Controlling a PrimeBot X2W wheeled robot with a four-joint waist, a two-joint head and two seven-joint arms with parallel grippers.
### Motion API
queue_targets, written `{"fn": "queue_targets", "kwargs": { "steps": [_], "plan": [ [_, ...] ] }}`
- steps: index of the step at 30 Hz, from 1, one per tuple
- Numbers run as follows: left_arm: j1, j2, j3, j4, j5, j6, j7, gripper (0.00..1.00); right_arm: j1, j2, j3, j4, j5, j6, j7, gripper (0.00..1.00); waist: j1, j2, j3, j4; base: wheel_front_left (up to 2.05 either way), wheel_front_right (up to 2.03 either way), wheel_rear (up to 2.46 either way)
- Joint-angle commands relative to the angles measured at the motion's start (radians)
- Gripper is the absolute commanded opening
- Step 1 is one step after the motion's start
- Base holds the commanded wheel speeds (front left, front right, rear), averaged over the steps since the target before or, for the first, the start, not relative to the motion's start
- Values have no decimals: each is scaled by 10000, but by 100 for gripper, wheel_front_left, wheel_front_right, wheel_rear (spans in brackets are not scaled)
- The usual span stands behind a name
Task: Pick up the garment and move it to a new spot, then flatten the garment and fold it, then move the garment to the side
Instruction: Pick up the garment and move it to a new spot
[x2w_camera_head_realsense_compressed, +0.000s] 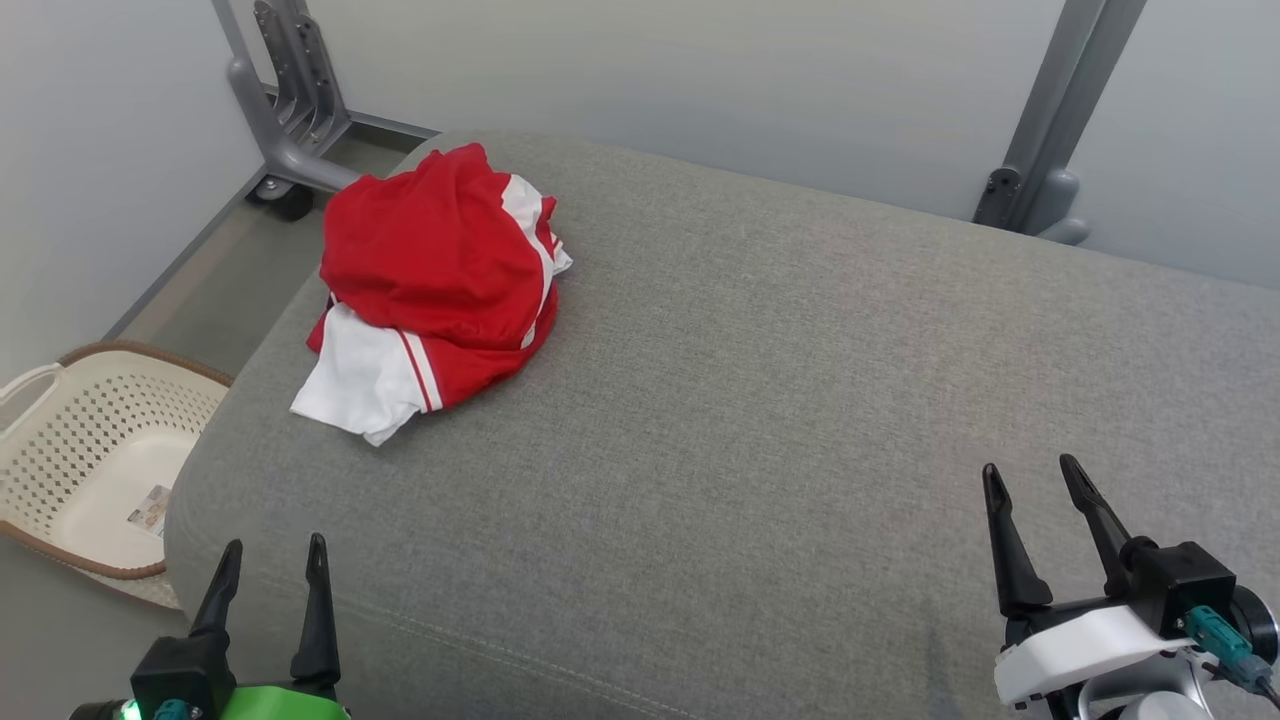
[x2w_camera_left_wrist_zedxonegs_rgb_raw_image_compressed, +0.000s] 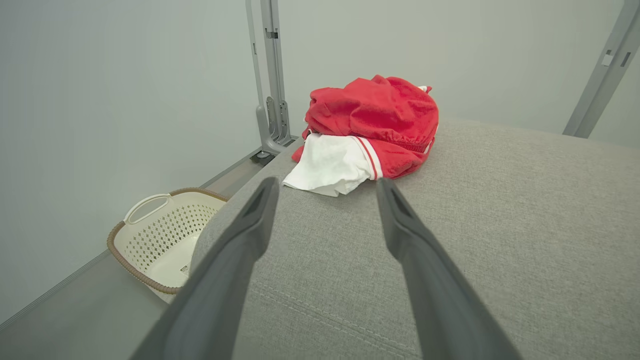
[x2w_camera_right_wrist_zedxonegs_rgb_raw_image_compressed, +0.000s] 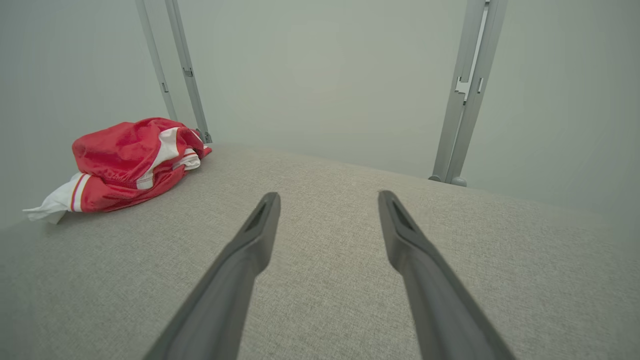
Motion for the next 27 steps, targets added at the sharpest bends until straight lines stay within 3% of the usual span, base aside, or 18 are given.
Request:
{"fn": "queue_targets", "kwargs": {
  "steps": [1, 16, 23, 27],
  "plan": [
    [137, -27, 39, -30, 4, -7, -2, 100, -71, -22, 25, 21, -28, -3, -32, 100, 0, 91, -58, 161, 0, 0, 0],
    [-356, -167, 28, 19, -339, -16, -1, 100, -42, -241, 16, -186, -36, -3, -32, 100, 0, 91, 687, -729, 0, 0, 0],
    [-2342, -142, 196, 1371, -1338, -17, 94, 100, -798, -645, 166, -445, -132, -3, -32, 100, 0, 91, 2360, -1326, 0, 0, 0],
    [-3983, 456, -38, 2340, -1644, -19, 812, 100, -1234, -819, 289, -474, -133, -3, -32, 100, 0, 91, 3215, -1633, 0, 0, 0]
  ]
}}
